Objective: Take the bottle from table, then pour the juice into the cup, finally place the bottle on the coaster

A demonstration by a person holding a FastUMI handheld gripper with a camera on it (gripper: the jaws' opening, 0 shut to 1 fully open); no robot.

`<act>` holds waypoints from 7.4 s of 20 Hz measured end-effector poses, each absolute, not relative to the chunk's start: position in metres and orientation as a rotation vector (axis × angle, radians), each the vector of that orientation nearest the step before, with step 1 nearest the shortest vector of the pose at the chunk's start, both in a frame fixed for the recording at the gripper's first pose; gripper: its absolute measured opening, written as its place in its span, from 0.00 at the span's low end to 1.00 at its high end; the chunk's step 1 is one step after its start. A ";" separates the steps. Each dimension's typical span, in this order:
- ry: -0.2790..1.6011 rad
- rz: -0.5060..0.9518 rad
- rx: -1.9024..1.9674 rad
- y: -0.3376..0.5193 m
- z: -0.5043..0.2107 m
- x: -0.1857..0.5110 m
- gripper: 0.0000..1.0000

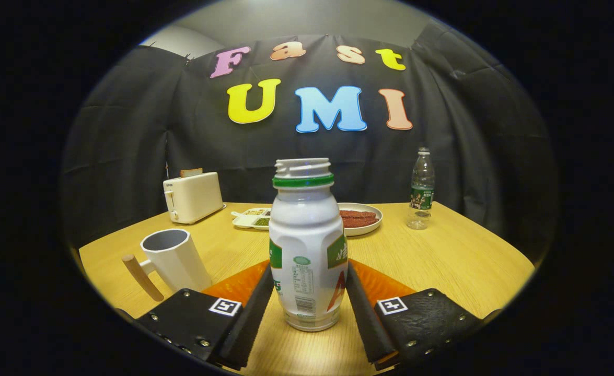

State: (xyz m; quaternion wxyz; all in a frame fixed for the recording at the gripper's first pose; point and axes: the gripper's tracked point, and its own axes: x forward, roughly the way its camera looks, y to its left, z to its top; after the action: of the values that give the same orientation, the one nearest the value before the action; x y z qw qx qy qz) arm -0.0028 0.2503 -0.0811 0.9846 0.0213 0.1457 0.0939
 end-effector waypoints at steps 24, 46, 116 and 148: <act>0.260 0.152 -0.470 0.275 -0.037 0.024 0.71; 0.057 0.097 -1.180 0.306 -0.017 0.029 0.71; -0.333 0.008 -1.827 0.338 -0.006 0.013 0.70; -0.401 0.020 -1.882 0.340 -0.010 0.014 0.70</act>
State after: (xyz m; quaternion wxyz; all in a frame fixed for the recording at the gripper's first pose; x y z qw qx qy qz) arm 0.0138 0.3399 -0.0098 0.5717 -0.8024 -0.1710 0.0085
